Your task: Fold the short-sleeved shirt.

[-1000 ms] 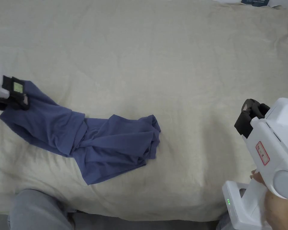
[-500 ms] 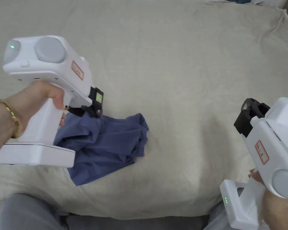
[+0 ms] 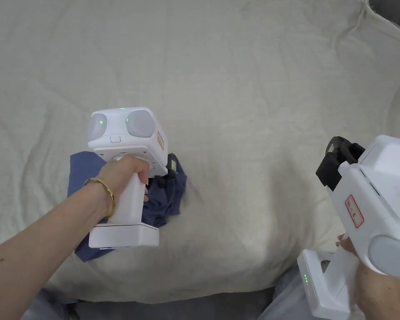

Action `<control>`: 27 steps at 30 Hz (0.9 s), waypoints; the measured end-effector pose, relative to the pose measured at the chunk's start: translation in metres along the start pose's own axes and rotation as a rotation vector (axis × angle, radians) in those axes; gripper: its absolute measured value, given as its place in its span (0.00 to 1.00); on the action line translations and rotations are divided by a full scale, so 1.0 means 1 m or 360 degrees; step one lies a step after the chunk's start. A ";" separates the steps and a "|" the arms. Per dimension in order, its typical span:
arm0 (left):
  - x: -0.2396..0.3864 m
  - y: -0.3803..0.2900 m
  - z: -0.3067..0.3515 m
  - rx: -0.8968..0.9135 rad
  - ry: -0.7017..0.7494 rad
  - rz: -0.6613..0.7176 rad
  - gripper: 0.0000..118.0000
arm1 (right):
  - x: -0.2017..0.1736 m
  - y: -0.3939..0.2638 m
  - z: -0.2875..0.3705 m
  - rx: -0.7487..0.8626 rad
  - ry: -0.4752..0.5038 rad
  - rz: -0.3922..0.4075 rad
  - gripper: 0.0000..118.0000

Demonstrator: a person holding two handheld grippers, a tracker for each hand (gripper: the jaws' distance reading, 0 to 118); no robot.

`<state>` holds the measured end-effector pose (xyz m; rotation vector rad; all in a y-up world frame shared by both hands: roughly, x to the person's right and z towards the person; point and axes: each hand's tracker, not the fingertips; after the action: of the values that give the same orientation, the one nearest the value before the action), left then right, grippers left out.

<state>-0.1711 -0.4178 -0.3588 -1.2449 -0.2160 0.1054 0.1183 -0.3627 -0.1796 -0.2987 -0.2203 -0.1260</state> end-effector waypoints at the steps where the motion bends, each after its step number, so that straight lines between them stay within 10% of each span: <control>1: -0.002 0.000 0.003 0.0014 -0.0049 0.0000 0.38 | 0.000 0.000 0.000 -0.0003 0.0001 0.0001 0.00; 5: -0.010 0.003 0.026 0.0029 -0.0361 0.0096 0.93 | -0.003 -0.002 -0.003 -0.0012 0.0009 0.0015 0.00; 13: -0.049 0.012 0.094 0.0494 -0.0317 0.0061 0.93 | -0.019 0.001 0.000 -0.0007 0.0049 0.0047 0.00; 15: -0.062 0.006 0.103 0.0648 -0.0258 0.0069 0.75 | -0.022 0.002 0.001 -0.0006 0.0058 0.0054 0.00; 17: -0.071 -0.003 0.104 0.0779 -0.0142 0.0049 0.14 | -0.026 0.002 0.001 -0.0007 0.0070 0.0062 0.00; 18: -0.073 -0.010 0.100 0.0841 -0.0041 0.0062 0.00 | -0.027 0.002 0.001 -0.0007 0.0075 0.0064 0.00; 27: -0.052 -0.058 0.049 0.1045 0.0104 0.0014 0.00 | -0.031 0.004 0.000 -0.0010 0.0089 0.0097 0.00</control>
<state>-0.2352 -0.4015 -0.2946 -0.5943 -0.1041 0.1297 0.0889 -0.3562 -0.1882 -0.3075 -0.1551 -0.0749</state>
